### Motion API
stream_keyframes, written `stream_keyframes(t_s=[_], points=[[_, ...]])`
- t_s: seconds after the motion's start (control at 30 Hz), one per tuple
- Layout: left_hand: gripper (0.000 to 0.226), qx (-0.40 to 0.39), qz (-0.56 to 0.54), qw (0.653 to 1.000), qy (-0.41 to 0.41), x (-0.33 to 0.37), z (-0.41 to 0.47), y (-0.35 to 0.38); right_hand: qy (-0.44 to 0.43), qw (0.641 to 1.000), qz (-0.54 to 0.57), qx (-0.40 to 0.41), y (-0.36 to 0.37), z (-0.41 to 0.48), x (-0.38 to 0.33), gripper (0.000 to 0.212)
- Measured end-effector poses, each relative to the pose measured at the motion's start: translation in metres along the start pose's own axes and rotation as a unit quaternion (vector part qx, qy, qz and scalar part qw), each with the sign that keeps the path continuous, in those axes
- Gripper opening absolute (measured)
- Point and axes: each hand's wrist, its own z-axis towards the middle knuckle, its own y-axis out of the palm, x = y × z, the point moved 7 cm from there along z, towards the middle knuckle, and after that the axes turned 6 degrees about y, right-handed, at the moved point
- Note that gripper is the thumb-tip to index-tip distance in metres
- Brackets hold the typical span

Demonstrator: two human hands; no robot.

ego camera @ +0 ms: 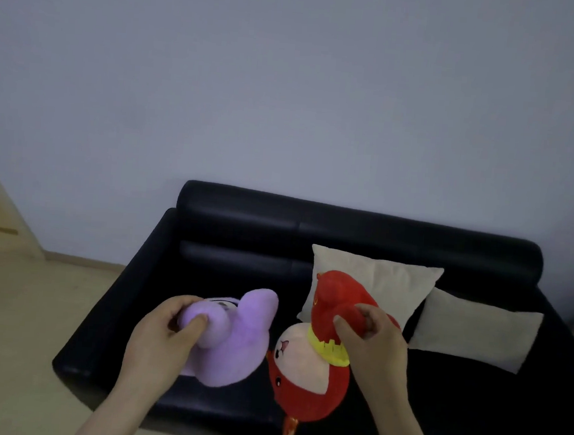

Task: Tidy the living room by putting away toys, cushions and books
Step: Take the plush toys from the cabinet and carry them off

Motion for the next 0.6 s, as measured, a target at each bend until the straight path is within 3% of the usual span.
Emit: stream_keyframes(t_s=[0.2, 0.33, 0.53, 0.6], points=[[0.018, -0.015, 0.005, 1.0, -0.011, -0.028, 0.083, 0.017, 0.034, 0.999, -0.008, -0.007, 0.05, 0.062, 0.005, 0.023], [0.032, -0.031, 0.015, 0.999, -0.021, -0.055, 0.139, 0.027, 0.073, 0.996, -0.043, -0.03, 0.091, 0.096, 0.014, 0.032], [0.028, -0.132, 0.014, 0.991, -0.002, -0.082, 0.221, 0.042, 0.151, 0.988, -0.035, -0.027, 0.151, 0.137, 0.018, 0.03], [0.04, -0.174, 0.016, 0.985, 0.015, -0.097, 0.253, 0.05, 0.192, 0.981, -0.03, -0.014, 0.18, 0.154, 0.026, 0.023]])
